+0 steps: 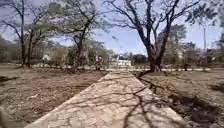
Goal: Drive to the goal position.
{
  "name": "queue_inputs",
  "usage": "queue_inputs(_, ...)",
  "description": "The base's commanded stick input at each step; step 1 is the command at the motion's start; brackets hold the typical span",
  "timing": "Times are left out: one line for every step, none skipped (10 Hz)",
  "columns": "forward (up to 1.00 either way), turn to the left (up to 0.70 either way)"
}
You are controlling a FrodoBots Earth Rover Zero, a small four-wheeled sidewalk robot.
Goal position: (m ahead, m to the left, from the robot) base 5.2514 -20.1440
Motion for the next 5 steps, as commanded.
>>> queue_inputs(0.7,-0.07)
queue_inputs(0.7,-0.19)
queue_inputs(0.7,0.0)
queue_inputs(0.7,0.0)
queue_inputs(0.62,0.0)
